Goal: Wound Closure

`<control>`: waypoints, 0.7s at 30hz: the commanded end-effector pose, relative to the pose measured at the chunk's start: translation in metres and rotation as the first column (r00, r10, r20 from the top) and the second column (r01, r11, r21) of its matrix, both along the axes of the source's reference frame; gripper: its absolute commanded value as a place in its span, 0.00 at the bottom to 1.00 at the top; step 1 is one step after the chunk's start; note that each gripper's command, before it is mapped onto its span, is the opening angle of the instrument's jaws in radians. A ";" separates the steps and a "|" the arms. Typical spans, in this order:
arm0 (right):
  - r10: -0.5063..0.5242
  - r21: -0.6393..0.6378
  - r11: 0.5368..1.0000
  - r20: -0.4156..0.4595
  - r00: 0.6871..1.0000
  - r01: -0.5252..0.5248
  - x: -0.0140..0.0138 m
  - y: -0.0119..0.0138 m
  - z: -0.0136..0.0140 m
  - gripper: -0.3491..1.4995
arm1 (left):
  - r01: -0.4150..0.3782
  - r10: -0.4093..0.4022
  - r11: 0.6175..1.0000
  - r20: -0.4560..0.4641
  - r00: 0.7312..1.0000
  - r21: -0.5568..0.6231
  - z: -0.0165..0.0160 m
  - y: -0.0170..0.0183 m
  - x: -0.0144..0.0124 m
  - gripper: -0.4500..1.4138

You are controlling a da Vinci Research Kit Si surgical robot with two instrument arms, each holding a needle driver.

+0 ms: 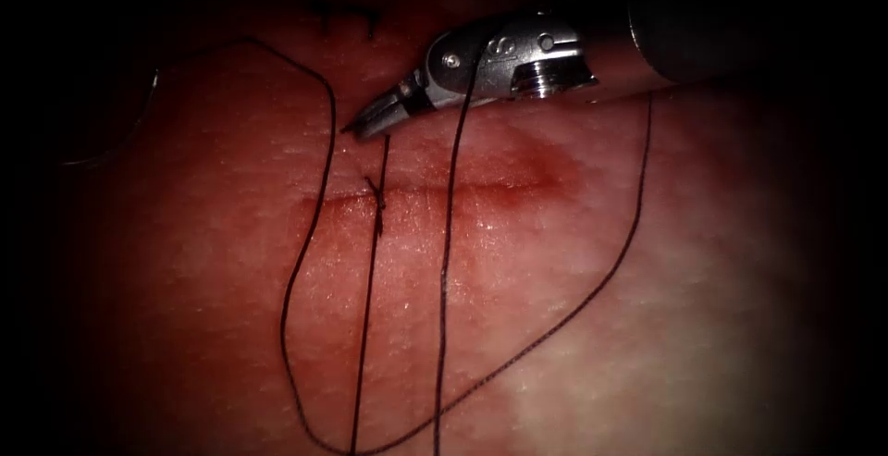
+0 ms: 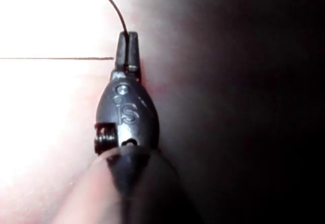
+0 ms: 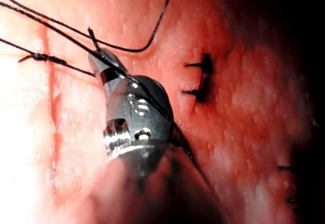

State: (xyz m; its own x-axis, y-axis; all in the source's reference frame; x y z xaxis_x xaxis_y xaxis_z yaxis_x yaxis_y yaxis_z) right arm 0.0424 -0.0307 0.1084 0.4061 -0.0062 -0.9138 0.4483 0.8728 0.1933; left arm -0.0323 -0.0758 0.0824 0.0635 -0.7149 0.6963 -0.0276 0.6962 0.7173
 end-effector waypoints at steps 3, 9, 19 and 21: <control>0.085 0.023 0.996 -0.005 0.996 -0.085 -0.0001 -0.0003 -0.0013 0.83 | -0.002 0.003 1.000 0.013 1.000 -0.020 -0.0016 0.0020 0.0003 0.00; 0.274 0.107 0.957 -0.031 0.961 -0.270 -0.0028 0.0004 -0.0036 0.92 | 0.008 -0.007 1.000 0.039 0.999 -0.026 -0.0047 0.0120 0.0017 0.00; 0.554 0.174 0.827 -0.088 0.828 -0.535 -0.0021 -0.0054 -0.0032 0.77 | 0.071 -0.074 0.997 0.141 0.987 0.026 -0.0040 0.0269 0.0023 0.00; 0.579 0.192 0.811 -0.122 0.806 -0.553 -0.0016 -0.0065 -0.0034 0.55 | 0.067 -0.071 0.997 0.167 0.983 0.027 -0.0030 0.0285 0.0022 0.00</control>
State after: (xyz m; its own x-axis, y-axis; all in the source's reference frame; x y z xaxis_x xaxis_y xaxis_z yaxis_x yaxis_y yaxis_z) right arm 0.0401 -0.0370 0.1043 0.1095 0.3094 -0.9446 -0.1085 0.9484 0.2980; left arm -0.0296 -0.0448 0.0800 -0.1187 -0.7588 0.6404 -0.1313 0.6513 0.7473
